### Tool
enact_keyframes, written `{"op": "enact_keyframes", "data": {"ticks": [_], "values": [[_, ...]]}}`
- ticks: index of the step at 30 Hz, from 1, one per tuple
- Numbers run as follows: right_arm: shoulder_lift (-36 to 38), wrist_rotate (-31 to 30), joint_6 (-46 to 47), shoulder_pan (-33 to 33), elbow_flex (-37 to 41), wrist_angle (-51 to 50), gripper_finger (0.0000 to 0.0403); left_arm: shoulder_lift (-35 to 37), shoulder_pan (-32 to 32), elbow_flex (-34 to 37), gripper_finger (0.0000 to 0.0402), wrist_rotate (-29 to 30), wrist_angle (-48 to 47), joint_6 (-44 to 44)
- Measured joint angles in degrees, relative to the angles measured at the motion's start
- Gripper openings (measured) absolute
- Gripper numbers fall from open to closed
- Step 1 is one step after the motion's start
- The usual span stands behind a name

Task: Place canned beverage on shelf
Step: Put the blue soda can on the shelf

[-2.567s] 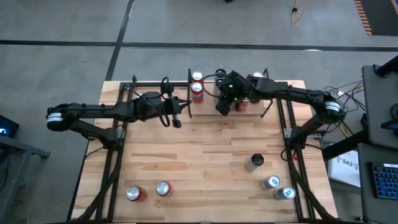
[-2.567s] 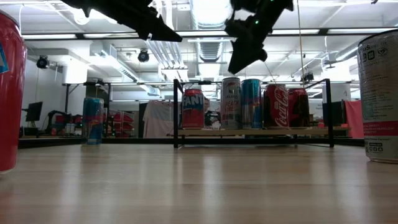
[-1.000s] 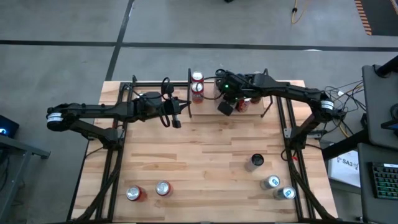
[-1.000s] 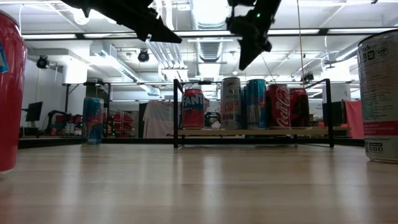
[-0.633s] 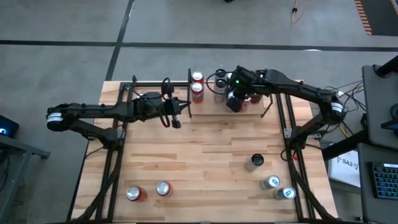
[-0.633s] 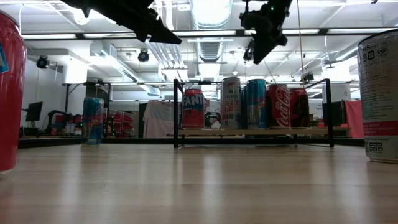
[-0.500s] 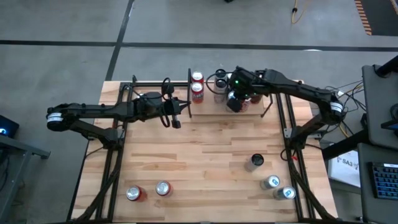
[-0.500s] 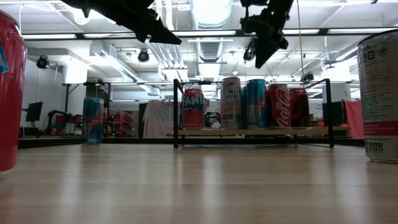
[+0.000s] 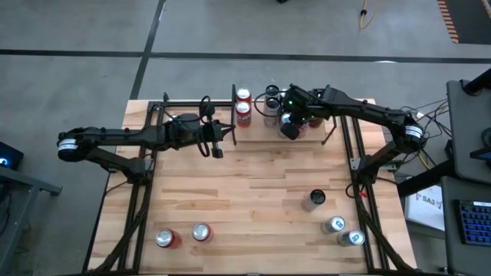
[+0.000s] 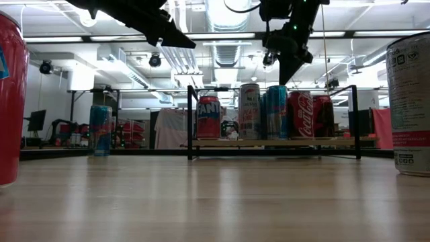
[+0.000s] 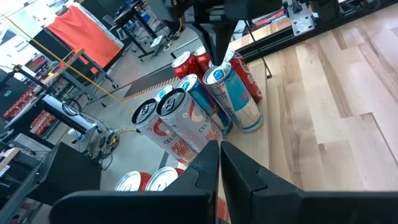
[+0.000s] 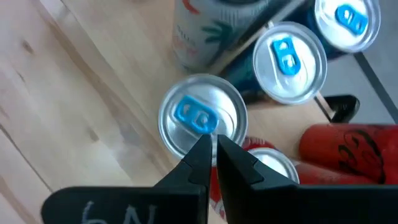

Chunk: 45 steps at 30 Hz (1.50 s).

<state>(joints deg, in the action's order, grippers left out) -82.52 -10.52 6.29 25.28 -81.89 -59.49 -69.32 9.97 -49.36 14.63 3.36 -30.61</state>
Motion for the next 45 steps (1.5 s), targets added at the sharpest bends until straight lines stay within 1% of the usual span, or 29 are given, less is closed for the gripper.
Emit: {"op": "enact_keyframes", "data": {"ticks": [5, 17, 22, 26, 29, 35, 42, 45], "values": [[0.0, -0.02, -1.0, 0.02, 0.25, 1.81, 0.0013, 0.0, 0.01, 0.0, 0.0, 0.0, 0.0, 0.0], [0.07, -0.28, -0.98, 0.07, 2.64, 2.54, 0.0013, 0.0, 0.01, 0.0, 0.0, 0.0, 0.0, 0.0], [0.04, -0.45, -5.5, 0.07, 2.71, 3.43, 0.0013, 0.0, 0.0, 0.0, 0.0, 0.0, 0.0, 0.0], [0.01, -2.56, -8.81, 0.02, 2.75, 3.42, 0.0013, 0.0, 0.0, 0.0, 0.0, 0.0, 0.0, 0.0], [0.04, -3.04, -10.24, 0.02, 2.78, 3.43, 0.0013, 0.0, 0.0, 0.0, 0.0, 0.0, 0.0, 0.0], [0.26, -3.02, -9.57, 0.0, 2.52, 4.3, 0.0013, 0.0, 0.01, 0.0, 0.0, 0.0, 0.0, 0.0], [-0.08, -2.91, -6.93, 0.0, 2.32, 10.23, 0.0013, 0.0, -0.01, 0.0, 0.0, 0.0, 0.0, -0.28], [-0.5, -1.98, -6.3, -0.14, 2.39, 11.39, 0.0013, 0.0, 0.0, 0.0, 0.0, 0.0, 0.0, -0.28]]}}
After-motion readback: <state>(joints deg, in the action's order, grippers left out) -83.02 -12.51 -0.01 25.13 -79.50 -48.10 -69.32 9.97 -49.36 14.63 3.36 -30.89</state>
